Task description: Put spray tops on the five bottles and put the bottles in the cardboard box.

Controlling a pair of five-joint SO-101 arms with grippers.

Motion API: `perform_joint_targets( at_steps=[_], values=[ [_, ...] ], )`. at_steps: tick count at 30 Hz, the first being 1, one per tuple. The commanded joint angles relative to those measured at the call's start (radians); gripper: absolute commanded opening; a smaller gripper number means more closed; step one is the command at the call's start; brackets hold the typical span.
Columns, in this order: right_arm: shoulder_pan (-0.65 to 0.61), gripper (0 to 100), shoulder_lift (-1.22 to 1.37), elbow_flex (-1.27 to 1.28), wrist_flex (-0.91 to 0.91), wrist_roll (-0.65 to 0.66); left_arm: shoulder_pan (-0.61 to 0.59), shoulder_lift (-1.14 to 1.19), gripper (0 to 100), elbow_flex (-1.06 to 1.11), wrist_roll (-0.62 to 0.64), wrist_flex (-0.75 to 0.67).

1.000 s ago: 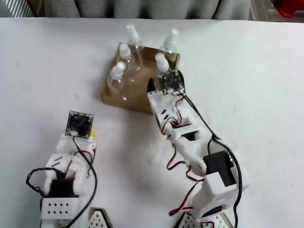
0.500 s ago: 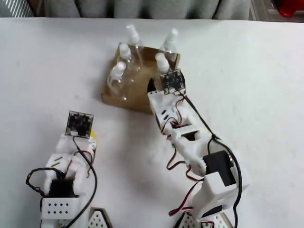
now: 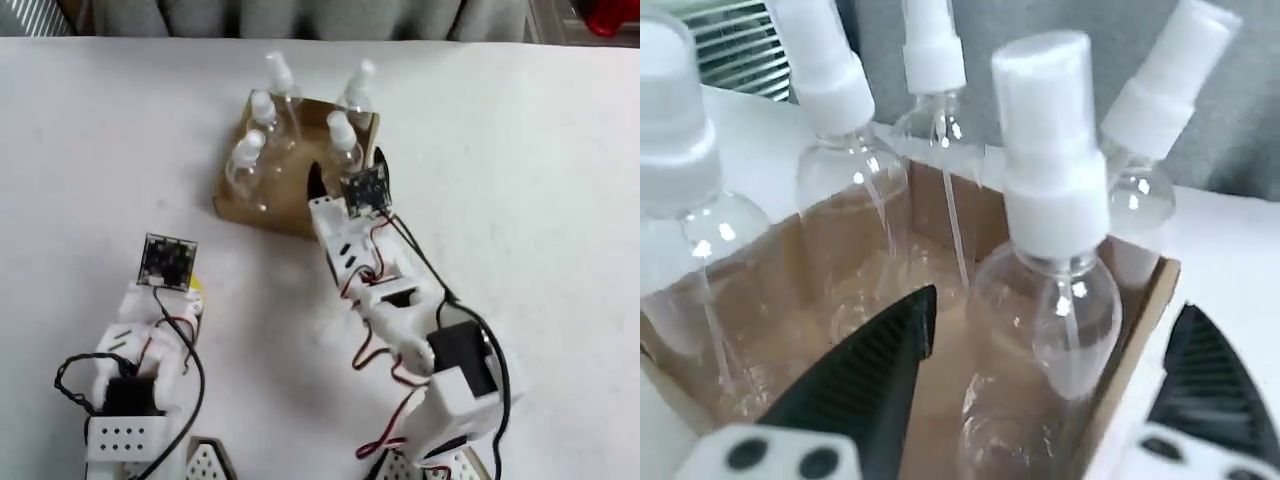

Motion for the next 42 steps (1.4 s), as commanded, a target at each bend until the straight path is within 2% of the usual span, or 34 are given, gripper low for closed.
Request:
perform_joint_targets(
  at_steps=[1, 6, 9, 13, 16, 19, 27, 30, 33, 42],
  values=[
    [-0.016, 30.9, -0.127, 0.031, -0.021, -0.002, -0.007, -0.015, 7, -0.005, -0.006, -0.005],
    [-0.008, 30.8, -0.275, 0.103, 0.045, 0.003, -0.01, -0.015, 7, -0.005, -0.009, -0.005],
    [-0.007, 30.8, -0.375, 0.152, 0.154, 0.095, -0.012, -0.015, 7, -0.005, -0.012, -0.005],
    [0.033, 30.8, -0.55, 0.292, 0.179, 0.189, -0.012, -0.015, 7, -0.005, -0.012, -0.005],
    [0.085, 30.8, -0.702, 0.414, 0.185, 0.189, -0.012, -0.015, 7, -0.005, -0.012, -0.005],
    [0.134, 27.2, -0.842, 0.496, 0.268, 0.187, -0.012, -0.015, 7, -0.005, -0.012, -0.005],
    [0.223, 0.9, -1.139, 0.578, 0.538, 0.186, -0.012, -0.015, 7, -0.005, -0.012, -0.005],
    [0.242, 4.6, -1.236, 0.626, 0.607, 0.186, -0.012, -0.015, 7, -0.005, -0.012, -0.005],
    [0.248, 4.3, -1.33, 0.681, 0.657, 0.186, -0.01, -0.013, 7, -0.005, -0.012, -0.005],
    [0.303, 1.6, -1.621, 0.684, 1.141, 0.055, -0.005, -0.013, 7, -0.005, -0.012, 0.002]
  ],
)
